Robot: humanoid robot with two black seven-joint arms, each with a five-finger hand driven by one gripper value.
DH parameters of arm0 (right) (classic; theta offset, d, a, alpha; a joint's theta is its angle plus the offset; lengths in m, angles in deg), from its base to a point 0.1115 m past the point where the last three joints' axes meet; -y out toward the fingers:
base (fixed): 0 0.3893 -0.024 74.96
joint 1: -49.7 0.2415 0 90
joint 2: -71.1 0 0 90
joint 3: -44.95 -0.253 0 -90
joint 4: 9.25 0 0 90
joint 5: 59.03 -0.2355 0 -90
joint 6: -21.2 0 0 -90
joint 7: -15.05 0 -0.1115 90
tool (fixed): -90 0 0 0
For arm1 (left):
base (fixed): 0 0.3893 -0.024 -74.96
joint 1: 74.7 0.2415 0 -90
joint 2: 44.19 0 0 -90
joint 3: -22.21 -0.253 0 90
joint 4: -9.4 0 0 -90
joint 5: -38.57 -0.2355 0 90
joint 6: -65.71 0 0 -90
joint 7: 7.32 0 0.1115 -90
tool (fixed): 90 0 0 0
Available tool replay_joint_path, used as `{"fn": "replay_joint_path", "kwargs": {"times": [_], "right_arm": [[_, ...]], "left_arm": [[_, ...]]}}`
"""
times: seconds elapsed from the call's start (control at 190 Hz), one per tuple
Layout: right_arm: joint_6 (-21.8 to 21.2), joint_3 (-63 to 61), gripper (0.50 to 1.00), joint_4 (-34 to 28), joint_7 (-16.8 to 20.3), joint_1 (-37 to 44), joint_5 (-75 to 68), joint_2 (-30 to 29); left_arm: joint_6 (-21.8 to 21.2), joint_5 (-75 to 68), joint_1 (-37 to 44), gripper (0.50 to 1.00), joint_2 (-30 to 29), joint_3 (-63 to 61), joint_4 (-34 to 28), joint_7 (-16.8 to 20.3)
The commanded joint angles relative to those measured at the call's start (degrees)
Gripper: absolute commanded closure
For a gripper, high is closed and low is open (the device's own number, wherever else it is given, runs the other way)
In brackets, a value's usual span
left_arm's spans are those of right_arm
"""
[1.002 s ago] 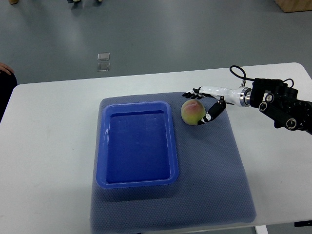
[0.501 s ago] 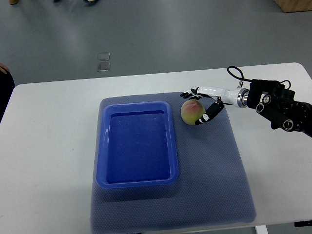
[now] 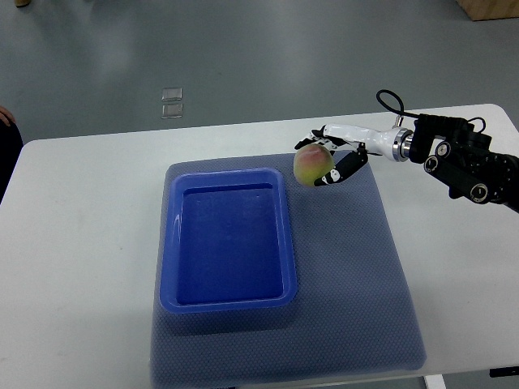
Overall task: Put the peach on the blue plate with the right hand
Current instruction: 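Lift the peach with the right hand and carry it over the tray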
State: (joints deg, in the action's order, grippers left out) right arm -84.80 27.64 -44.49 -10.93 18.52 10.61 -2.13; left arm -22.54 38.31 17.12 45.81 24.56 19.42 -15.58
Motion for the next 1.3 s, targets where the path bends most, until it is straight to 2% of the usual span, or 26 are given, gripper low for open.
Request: {"fn": "replay_joint_path", "kwargs": {"times": [0.0, 0.042, 0.047, 0.153, 0.264, 0.401, 0.448, 0.717, 0.791, 0.938, 1.297], "right_arm": [[0.5, 0.0, 1.0, -0.8, -2.3, 0.9, -0.4, 0.1], [0.5, 0.0, 1.0, -0.8, -2.3, 0.9, -0.4, 0.1], [0.6, 0.0, 1.0, -2.0, -3.4, 1.1, -0.4, 0.0], [0.7, 0.0, 1.0, -6.8, -5.0, 0.9, -0.4, 0.0], [2.1, 0.3, 1.0, -10.2, -5.1, 0.8, -0.1, -0.5], [2.6, 1.1, 1.0, -10.5, -5.1, 0.1, 0.8, -3.3], [2.5, 1.7, 0.983, -10.6, -5.0, -0.6, 0.8, -4.5], [2.6, 5.5, 0.965, -12.0, -5.0, -1.2, 2.7, -6.8], [2.6, 6.0, 0.957, -12.4, -5.0, -1.2, 3.1, -6.9], [2.7, 6.6, 0.908, -13.5, -5.0, -1.8, 3.9, -7.2], [2.8, 6.9, 0.895, -13.5, -5.0, -2.0, 4.1, -7.5]], "left_arm": [[0.1, 0.0, -0.1, 0.5, 0.0, -0.1, 0.0, 0.0], [0.1, 0.0, -0.1, 0.5, 0.0, -0.1, 0.0, 0.0], [0.0, 0.0, -0.1, 0.5, 0.0, -0.1, 0.0, 0.0], [0.0, 0.0, -0.1, 0.5, 0.0, -0.1, 0.0, 0.0], [0.0, 0.0, -0.1, 0.5, 0.0, -0.1, 0.0, 0.0], [0.0, 0.0, -0.1, 0.5, 0.0, 0.0, -0.1, 0.0], [0.0, 0.0, -0.1, 0.5, 0.0, 0.0, -0.2, 0.0], [0.0, 0.0, -0.1, 0.5, 0.0, 0.0, -0.1, 0.0], [0.0, 0.0, -0.1, 0.5, 0.0, 0.0, -0.2, 0.0], [0.0, 0.0, -0.1, 0.5, 0.0, 0.0, -0.2, 0.0], [0.0, 0.0, -0.1, 0.5, 0.0, 0.0, -0.2, 0.0]]}}
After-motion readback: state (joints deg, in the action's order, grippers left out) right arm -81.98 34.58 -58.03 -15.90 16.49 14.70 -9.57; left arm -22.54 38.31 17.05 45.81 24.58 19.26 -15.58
